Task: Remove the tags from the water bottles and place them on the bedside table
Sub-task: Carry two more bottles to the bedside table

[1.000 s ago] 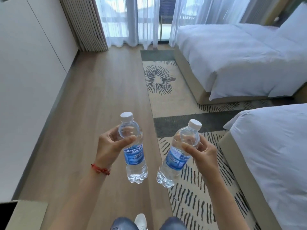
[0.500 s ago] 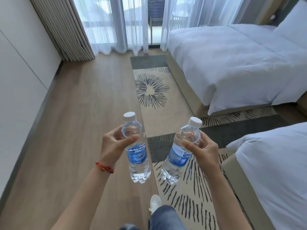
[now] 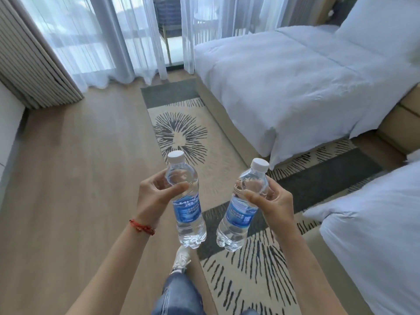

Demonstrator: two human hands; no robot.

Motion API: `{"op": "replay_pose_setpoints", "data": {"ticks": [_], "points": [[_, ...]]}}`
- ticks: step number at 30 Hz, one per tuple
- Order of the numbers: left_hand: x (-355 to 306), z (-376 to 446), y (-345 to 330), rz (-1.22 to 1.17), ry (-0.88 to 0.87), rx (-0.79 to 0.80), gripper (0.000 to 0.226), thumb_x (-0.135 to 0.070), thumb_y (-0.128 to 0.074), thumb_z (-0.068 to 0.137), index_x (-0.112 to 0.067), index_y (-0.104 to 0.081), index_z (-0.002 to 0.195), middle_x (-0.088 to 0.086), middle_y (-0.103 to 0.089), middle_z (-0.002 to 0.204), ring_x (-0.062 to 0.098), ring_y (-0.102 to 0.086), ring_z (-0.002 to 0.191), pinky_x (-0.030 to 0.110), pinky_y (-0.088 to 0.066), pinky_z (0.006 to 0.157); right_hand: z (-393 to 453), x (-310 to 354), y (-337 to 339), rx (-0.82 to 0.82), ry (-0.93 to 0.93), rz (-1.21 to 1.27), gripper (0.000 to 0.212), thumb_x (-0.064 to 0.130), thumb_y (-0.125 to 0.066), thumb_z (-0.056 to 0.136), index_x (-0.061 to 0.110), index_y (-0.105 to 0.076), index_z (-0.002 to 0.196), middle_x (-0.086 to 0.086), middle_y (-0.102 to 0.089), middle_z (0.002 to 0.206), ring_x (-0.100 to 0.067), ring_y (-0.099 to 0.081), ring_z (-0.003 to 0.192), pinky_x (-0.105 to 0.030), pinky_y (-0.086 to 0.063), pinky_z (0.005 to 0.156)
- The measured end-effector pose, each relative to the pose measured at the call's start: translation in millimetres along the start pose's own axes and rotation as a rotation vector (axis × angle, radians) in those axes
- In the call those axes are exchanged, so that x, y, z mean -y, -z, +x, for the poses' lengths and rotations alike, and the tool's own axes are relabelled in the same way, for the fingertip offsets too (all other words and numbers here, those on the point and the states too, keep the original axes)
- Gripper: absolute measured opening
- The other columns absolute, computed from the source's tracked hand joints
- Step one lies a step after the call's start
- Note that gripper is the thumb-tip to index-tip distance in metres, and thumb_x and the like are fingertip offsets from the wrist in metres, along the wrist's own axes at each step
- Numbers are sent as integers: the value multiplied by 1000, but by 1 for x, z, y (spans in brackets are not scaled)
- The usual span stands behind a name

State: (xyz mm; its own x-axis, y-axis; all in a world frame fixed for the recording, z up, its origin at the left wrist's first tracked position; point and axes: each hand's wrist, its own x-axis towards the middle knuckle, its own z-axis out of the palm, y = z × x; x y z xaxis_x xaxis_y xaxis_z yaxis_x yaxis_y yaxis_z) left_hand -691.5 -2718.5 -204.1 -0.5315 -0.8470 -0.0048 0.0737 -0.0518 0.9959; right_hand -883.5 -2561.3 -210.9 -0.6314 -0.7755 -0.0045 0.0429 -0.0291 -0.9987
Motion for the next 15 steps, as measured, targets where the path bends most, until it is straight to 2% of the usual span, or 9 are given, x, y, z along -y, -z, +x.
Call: {"op": "replay_pose_setpoints", "data": {"ticks": [2, 6, 9, 11, 15], "points": [[4, 42, -1, -3, 7, 63, 41, -16, -84, 54, -15, -71, 92, 0, -75, 86, 16, -69, 80, 23, -55, 69, 28, -3, -5, -60, 7, -10, 48, 21, -76, 59, 15, -64, 106, 9, -75, 85, -9, -70, 81, -15, -53, 66], [-1, 131, -6, 13, 38, 183, 49, -24, -87, 47, -13, -71, 92, 1, -75, 84, 16, -68, 79, 25, -56, 70, 83, -4, -17, -188, 20, -18, 37, 19, -75, 61, 23, -65, 97, 10, -74, 83, -8, -70, 80, -17, -54, 67], [-8, 188, -13, 43, 36, 292, 40, -22, -79, 51, -18, -71, 90, -2, -75, 84, 14, -69, 79, 22, -55, 69, 119, -1, -26, -283, 24, -29, 37, 23, -75, 61, 21, -66, 96, 8, -74, 81, -8, -69, 79, -17, -54, 66], [-11, 222, -20, 54, 28, 364, 38, -21, -76, 54, -19, -70, 91, -6, -75, 83, 10, -69, 78, 17, -53, 65, 138, 0, -28, -339, 35, -45, 30, 19, -75, 65, 21, -67, 94, 9, -74, 81, -6, -68, 78, -15, -53, 65], [-8, 273, -44, 56, 57, 489, 47, -21, -75, 54, -10, -67, 99, -8, -74, 81, 8, -69, 76, 15, -52, 63, 161, -2, -20, -468, 17, -29, 30, 22, -75, 63, 21, -68, 92, 9, -74, 82, -5, -69, 78, -15, -52, 64]]}}
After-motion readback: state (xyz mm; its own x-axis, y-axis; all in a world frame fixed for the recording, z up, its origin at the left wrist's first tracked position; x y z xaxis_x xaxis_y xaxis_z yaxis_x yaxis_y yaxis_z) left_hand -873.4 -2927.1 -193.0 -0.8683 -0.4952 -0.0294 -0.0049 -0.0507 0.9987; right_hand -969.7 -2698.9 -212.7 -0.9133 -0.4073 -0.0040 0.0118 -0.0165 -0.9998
